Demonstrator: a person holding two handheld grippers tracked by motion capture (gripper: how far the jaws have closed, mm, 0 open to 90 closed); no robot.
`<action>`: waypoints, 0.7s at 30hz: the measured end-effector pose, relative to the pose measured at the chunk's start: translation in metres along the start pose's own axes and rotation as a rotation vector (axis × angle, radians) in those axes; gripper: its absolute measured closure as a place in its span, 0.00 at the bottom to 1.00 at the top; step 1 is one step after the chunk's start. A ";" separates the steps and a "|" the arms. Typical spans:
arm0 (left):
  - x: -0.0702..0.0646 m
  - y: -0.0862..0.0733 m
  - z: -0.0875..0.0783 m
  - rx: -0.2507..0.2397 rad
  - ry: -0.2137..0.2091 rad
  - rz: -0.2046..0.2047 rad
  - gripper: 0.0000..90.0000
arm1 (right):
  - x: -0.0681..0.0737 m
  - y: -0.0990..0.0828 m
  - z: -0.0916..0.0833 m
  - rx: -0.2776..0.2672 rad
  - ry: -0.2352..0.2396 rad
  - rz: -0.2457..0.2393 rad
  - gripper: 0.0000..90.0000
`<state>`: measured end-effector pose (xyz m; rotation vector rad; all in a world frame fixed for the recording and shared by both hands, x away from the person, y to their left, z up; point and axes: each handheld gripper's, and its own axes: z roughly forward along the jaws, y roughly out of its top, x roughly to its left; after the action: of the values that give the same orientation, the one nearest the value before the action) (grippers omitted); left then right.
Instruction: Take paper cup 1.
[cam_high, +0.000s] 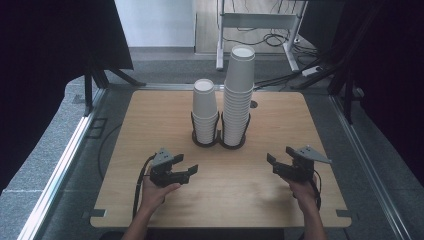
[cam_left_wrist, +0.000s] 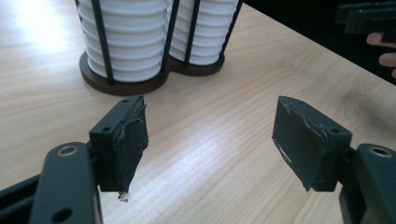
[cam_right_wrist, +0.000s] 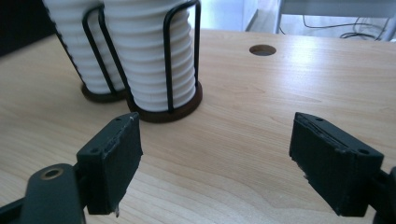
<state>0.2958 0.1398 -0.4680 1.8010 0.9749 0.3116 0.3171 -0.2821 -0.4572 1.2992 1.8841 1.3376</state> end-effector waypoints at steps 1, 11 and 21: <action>0.000 0.001 -0.001 -0.001 0.001 0.006 0.29 | 0.000 0.000 0.000 0.000 0.000 0.000 0.20; 0.002 0.001 -0.007 -0.051 0.006 0.012 0.27 | -0.004 -0.002 -0.005 0.014 -0.006 -0.017 0.26; 0.000 0.003 -0.015 -0.064 0.015 0.068 0.30 | 0.007 0.000 -0.005 0.011 0.061 -0.078 0.27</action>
<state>0.2882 0.1488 -0.4588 1.7781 0.9055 0.3948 0.3101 -0.2780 -0.4546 1.1897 1.9645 1.3430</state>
